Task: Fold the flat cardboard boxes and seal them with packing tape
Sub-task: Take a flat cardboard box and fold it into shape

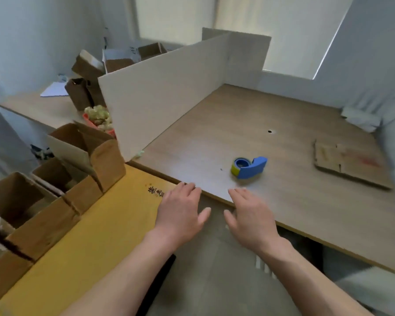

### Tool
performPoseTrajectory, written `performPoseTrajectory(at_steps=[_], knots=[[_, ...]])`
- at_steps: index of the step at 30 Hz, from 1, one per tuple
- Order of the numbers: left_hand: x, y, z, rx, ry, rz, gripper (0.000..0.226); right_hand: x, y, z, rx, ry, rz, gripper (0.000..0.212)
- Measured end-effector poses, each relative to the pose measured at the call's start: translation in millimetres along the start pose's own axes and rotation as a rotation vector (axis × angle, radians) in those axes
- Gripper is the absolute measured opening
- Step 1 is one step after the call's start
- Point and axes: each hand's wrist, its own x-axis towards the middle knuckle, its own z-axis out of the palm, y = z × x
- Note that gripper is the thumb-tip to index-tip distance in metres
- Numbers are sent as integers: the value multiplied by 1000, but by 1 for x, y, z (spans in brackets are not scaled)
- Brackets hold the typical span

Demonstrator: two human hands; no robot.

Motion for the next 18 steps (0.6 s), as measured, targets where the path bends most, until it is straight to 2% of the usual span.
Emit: performPoseTrajectory(at_steps=[5, 10, 12, 18], knots=[[55, 34, 27, -3, -37, 100, 50, 19, 58, -4, 0, 13, 121, 46], [117, 76, 56, 21, -127, 129, 66, 56, 126, 1, 40, -21, 162, 53], [142, 94, 66, 10, -176, 135, 65, 71, 156, 2, 64, -33, 186, 54], [218, 155, 104, -24, -165, 112, 63, 111, 245, -4, 61, -37, 197, 46]])
